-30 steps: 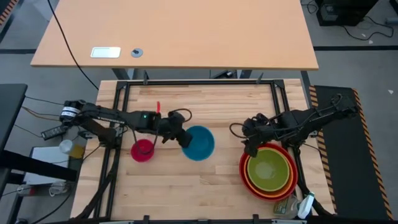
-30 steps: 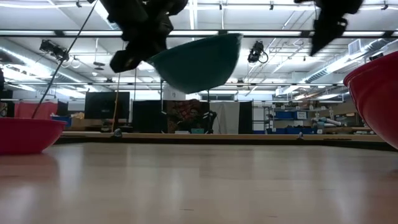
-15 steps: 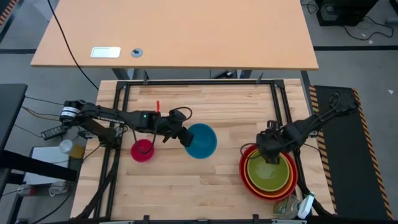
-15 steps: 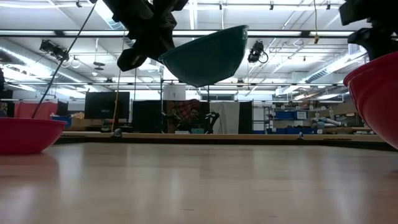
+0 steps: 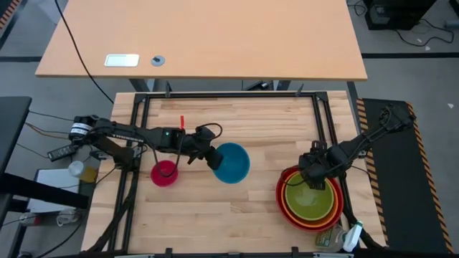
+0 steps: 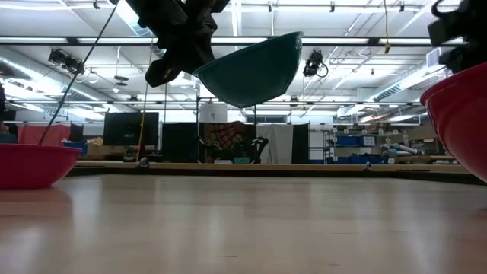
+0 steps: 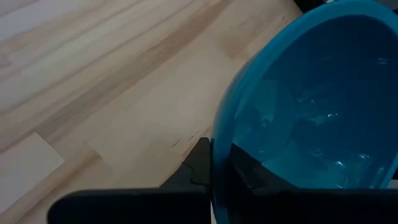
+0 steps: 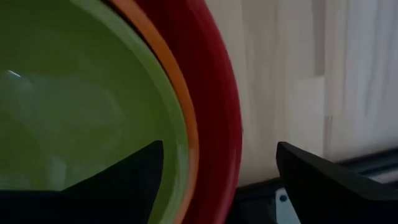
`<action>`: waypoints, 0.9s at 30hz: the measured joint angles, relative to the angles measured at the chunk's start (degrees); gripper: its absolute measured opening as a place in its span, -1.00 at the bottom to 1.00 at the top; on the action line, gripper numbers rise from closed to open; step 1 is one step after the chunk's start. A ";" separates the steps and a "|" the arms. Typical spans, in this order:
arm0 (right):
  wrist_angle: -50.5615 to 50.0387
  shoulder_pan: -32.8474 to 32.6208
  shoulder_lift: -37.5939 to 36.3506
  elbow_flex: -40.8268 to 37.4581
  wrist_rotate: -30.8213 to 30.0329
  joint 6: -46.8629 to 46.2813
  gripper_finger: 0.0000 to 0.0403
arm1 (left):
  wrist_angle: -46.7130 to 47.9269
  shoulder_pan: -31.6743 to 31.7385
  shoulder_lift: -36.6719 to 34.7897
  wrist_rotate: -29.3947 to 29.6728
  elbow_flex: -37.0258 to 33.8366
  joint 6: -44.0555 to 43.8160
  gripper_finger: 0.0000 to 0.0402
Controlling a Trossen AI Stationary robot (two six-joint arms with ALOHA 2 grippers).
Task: Nest bowls inside each other
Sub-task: Stack the blue bowl on top of the green bowl
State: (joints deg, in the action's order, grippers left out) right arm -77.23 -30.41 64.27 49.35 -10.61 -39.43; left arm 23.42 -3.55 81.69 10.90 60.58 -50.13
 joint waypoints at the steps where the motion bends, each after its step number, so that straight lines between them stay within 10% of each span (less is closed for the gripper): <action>1: -0.30 0.00 0.02 -0.65 0.16 -0.76 0.58 | -0.02 0.00 0.00 0.00 0.00 0.00 -0.91; 27: -2.61 -3.41 0.33 -3.66 -2.90 -7.12 0.42 | 0.00 -0.54 0.04 -1.09 0.00 0.39 -0.91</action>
State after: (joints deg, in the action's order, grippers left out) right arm -79.85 -33.82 64.60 45.69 -13.51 -46.54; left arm 23.42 -4.10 81.73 9.81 60.58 -49.74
